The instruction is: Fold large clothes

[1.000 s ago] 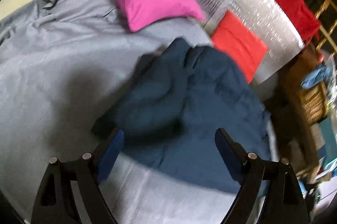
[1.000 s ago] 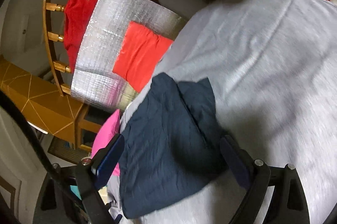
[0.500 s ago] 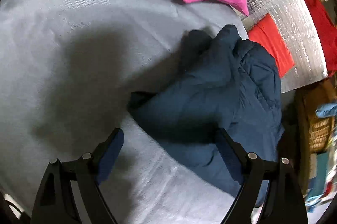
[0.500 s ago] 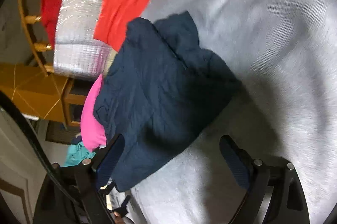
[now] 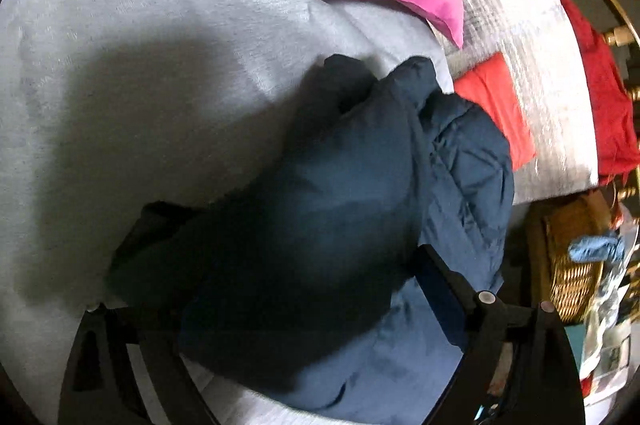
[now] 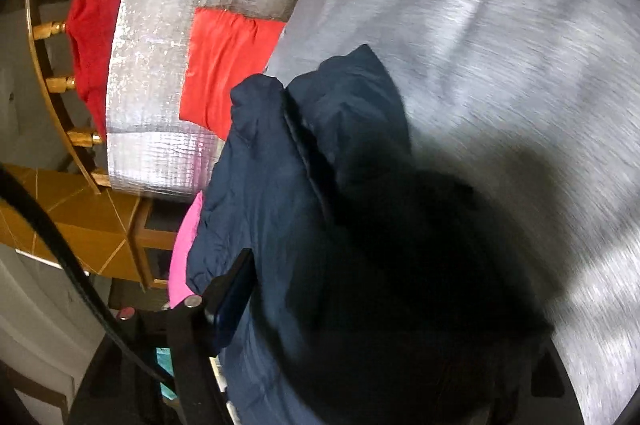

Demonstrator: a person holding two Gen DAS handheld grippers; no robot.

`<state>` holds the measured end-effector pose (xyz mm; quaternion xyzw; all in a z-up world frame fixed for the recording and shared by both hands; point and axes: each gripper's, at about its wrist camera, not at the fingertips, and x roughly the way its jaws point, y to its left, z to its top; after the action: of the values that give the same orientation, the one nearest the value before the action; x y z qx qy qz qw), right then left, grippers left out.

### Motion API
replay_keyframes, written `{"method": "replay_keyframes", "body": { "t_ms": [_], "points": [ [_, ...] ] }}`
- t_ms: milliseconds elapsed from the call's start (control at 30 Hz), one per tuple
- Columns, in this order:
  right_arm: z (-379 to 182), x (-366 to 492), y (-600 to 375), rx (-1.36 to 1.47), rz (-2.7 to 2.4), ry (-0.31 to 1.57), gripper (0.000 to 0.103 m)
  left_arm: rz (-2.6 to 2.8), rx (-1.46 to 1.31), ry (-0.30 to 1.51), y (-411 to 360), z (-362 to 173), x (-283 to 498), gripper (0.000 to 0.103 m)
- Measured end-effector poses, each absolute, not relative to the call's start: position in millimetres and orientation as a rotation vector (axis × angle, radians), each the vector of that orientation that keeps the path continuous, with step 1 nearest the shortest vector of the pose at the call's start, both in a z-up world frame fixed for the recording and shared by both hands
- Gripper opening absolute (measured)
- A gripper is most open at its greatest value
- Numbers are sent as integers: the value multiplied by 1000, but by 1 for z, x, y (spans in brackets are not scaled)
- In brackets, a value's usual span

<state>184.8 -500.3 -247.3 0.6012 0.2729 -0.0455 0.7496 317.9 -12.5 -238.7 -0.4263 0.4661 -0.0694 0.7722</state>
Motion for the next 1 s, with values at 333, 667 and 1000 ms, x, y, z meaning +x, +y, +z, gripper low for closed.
{"method": "replay_keyframes", "body": {
  "t_ms": [333,667,1000],
  "points": [
    [-244,184,-495,1272,-120,564,81,-56,-824,936,-35,-234,315,103],
    [-240,180,-488,1207,-130,541,80,-87,-745,908,-40,-233,314,103],
    [-243,182,-495,1252,-90,561,80,-94,-709,911,-43,-232,314,103]
  ]
}}
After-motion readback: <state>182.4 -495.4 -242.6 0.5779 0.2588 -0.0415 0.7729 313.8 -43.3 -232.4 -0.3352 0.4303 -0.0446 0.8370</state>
